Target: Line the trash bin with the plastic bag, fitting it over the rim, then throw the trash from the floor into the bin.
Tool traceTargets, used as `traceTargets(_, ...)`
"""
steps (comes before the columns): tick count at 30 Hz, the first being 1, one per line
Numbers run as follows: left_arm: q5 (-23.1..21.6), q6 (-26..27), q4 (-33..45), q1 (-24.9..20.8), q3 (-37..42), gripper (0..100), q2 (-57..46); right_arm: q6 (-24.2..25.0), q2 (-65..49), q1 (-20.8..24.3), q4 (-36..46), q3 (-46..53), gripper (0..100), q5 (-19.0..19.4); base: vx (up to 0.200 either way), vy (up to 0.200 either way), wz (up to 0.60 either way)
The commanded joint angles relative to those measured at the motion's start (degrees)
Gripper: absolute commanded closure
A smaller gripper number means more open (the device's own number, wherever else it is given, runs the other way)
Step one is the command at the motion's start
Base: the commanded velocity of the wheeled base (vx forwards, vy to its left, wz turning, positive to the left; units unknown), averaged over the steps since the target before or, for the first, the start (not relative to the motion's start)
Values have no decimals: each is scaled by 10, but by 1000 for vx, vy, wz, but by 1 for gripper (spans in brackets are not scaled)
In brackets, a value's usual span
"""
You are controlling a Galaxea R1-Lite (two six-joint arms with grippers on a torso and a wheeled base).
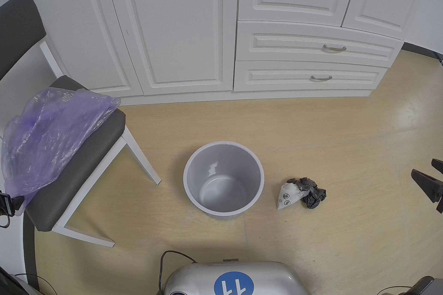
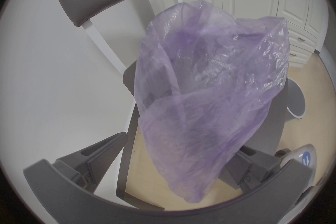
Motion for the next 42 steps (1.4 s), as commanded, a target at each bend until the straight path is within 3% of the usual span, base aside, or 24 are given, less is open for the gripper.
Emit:
traceTargets(1, -3, -16, -19, 0, -3, 0, 9, 0, -3, 1, 0, -1, 0, 0, 0, 0, 0)
traceTargets(9, -23, -29, -36, 0, -10, 0, 27, 0, -7, 1, 0, -2, 0, 3, 0, 0, 0)
traceTargets(16, -26, -42, -43, 0, -65, 0, 95, 0, -7, 1, -9, 0, 0, 3, 0, 0, 0)
traceTargets(23, -37, -113, -142, 0, -77, 0, 95, 5, -6, 1, -25, 3, 0, 6, 0, 0, 0)
traceTargets(35, -67, -115, -206, 0, -80, 0, 98, 8, -10, 1, -26, 2, 0, 11, 0, 0, 0)
traceTargets(36, -74, -115, -209, 0, -79, 100, 96, 8, -10, 1, -26, 2, 0, 11, 0, 0, 0)
traceTargets(42, -81, -113, -214, 0, -59, 100, 81, 8, -10, 1, -26, 2, 0, 11, 0, 0, 0)
